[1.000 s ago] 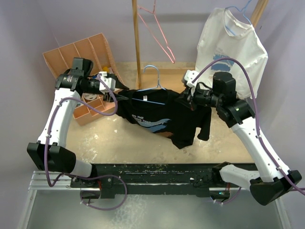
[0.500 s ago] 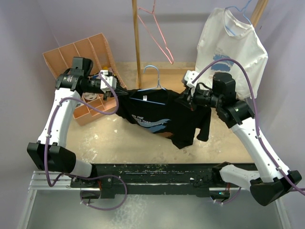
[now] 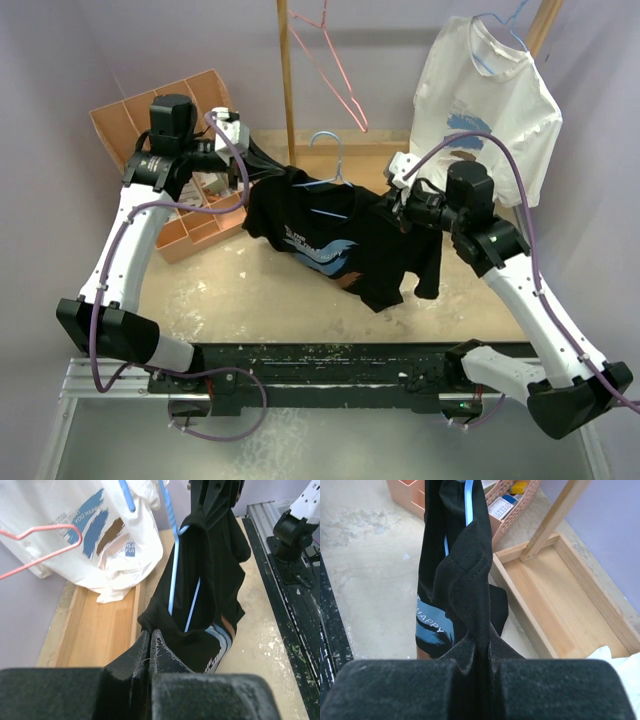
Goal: Place the t-shirt on the hanger
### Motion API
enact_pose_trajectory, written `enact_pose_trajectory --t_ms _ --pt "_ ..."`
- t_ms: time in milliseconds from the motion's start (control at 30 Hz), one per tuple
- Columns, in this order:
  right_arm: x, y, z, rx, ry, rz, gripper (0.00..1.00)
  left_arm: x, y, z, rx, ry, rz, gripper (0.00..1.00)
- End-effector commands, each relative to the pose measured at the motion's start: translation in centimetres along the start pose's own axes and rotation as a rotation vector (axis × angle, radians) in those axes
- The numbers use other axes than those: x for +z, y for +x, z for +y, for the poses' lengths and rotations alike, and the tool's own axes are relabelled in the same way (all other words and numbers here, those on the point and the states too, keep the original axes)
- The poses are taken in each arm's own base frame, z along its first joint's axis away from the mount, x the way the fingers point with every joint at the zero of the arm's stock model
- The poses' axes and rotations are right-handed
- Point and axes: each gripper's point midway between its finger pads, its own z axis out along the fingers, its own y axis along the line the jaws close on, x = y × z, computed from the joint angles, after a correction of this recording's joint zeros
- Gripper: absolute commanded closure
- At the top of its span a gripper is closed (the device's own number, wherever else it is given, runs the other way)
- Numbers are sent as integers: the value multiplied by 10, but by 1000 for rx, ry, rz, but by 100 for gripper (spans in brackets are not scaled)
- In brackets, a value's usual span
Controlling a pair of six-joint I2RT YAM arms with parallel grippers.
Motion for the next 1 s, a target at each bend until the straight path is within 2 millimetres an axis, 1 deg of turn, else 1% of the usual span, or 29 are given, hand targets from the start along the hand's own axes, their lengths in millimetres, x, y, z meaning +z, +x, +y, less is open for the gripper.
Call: enact_pose_trajectory --t_ms 0,100,133,233,367,500,600,633,667,733,867,967 --pt "-16 -37 -16 -73 133 -159 100 14 -34 -1 9 23 -70 100" --pt "-25 -38 -25 -82 223 -191 100 17 -35 3 -5 10 -69 100" --pt "-31 -43 -27 -91 253 -212 100 17 -34 5 -6 -1 -64 100" --pt "-44 -46 -34 -94 335 -234 100 17 -27 10 -6 -27 -48 100" --pt "-57 -49 -43 -92 415 -247 100 19 -18 9 -19 -29 -38 100" --pt "-58 -50 -46 -83 438 -258 100 26 -15 2 -34 -7 -37 100" --pt "-60 -56 -48 -80 452 -285 100 32 -15 -1 -47 3 -39 100" --pt "-56 -48 -47 -71 446 -273 100 33 -14 -2 -49 6 -40 100" --pt "-54 -45 -47 -66 444 -273 100 36 -15 -3 -55 10 -43 100" --pt "-54 -45 -46 -63 442 -285 100 43 -18 -5 -69 26 -53 100" --pt "-53 -45 -45 -60 437 -297 100 64 -25 -15 -79 68 -66 100" --pt "-53 -44 -43 -59 434 -296 100 73 -24 -15 -83 71 -65 100"
